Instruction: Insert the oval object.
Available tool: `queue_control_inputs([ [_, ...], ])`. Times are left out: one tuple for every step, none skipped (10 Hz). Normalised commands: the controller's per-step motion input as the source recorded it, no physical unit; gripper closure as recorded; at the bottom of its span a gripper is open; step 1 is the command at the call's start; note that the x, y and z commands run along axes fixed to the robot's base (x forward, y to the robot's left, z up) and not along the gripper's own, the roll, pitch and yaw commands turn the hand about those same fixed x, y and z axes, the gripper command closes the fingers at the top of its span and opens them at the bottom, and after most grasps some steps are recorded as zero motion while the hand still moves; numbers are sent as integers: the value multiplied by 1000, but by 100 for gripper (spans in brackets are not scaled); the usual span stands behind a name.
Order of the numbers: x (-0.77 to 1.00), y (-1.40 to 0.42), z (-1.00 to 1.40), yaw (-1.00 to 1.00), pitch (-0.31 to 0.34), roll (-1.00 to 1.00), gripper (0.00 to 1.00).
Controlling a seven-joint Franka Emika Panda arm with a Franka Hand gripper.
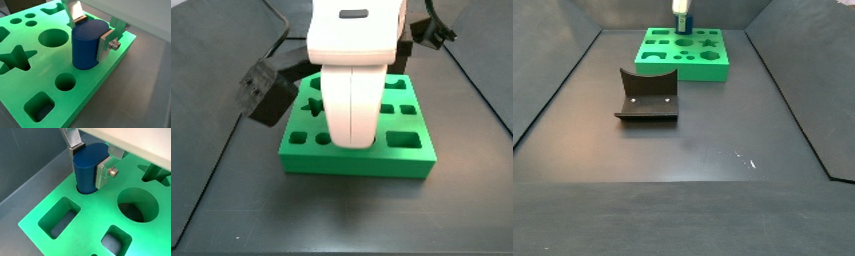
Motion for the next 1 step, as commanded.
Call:
queue_control_inputs([
  [0, 0, 0, 0, 0, 0, 100],
])
